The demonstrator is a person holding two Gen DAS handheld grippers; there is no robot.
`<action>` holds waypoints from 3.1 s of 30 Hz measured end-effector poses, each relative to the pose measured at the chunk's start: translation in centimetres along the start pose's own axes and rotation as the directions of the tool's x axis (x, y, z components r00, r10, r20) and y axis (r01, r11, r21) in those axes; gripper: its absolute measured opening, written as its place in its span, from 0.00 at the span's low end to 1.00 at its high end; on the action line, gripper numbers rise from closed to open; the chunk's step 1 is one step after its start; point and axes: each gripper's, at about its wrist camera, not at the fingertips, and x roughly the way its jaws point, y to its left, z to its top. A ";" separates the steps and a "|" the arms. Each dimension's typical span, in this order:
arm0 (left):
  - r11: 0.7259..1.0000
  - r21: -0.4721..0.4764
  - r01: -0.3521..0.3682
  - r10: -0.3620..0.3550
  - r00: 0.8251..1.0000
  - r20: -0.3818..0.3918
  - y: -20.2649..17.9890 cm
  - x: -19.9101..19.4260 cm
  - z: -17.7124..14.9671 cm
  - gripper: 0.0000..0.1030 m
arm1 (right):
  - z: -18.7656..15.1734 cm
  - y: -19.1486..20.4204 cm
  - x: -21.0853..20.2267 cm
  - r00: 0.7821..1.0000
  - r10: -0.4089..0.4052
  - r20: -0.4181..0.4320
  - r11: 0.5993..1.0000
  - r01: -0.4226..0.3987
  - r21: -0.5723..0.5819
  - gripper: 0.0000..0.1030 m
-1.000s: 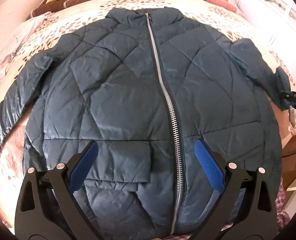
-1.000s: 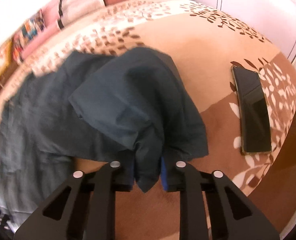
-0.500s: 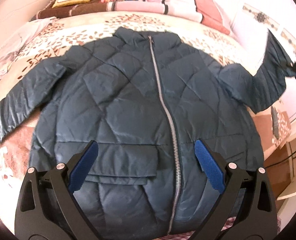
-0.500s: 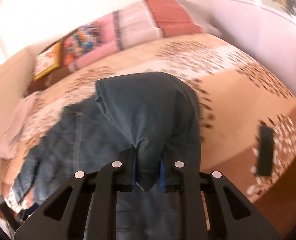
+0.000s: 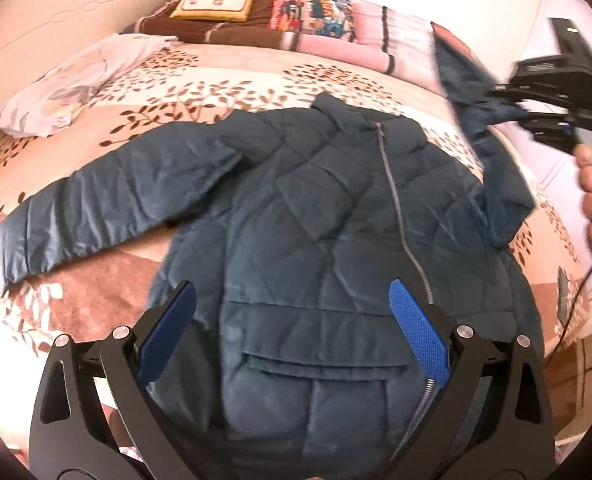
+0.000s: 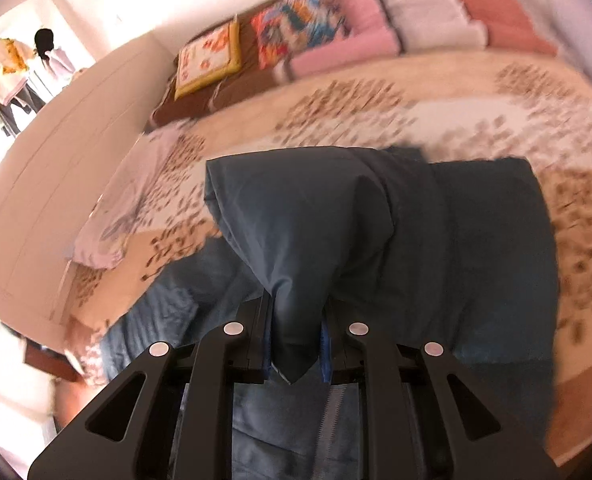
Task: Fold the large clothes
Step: 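Lift the sleeve and fold it across the jacket body, then open the right tool, then grasp the cuff of the other sleeve with the left tool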
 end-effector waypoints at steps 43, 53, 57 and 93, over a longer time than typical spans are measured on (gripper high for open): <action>0.996 -0.093 -0.007 -0.008 0.987 -0.162 -1.6 16.8 9.5 0.25 | -11.5 -17.0 -2.8 0.958 -0.285 -0.007 0.956 0.285 0.068 0.58; 0.995 -0.028 -0.093 0.088 0.986 -0.144 -2.5 17.5 9.3 0.23 | -13.1 -18.7 -3.1 0.954 -0.296 -0.032 0.952 0.298 0.075 0.58; 0.993 -0.063 -0.101 0.094 0.990 -0.101 -1.7 15.1 9.3 0.71 | -13.4 -17.1 -3.2 0.947 -0.320 -0.024 0.947 0.320 0.011 0.58; 0.553 -0.827 -0.105 0.156 0.988 -0.021 31.0 6.8 -4.1 0.59 | -14.1 -3.7 1.2 0.965 -0.242 -0.098 0.950 0.216 -0.224 0.58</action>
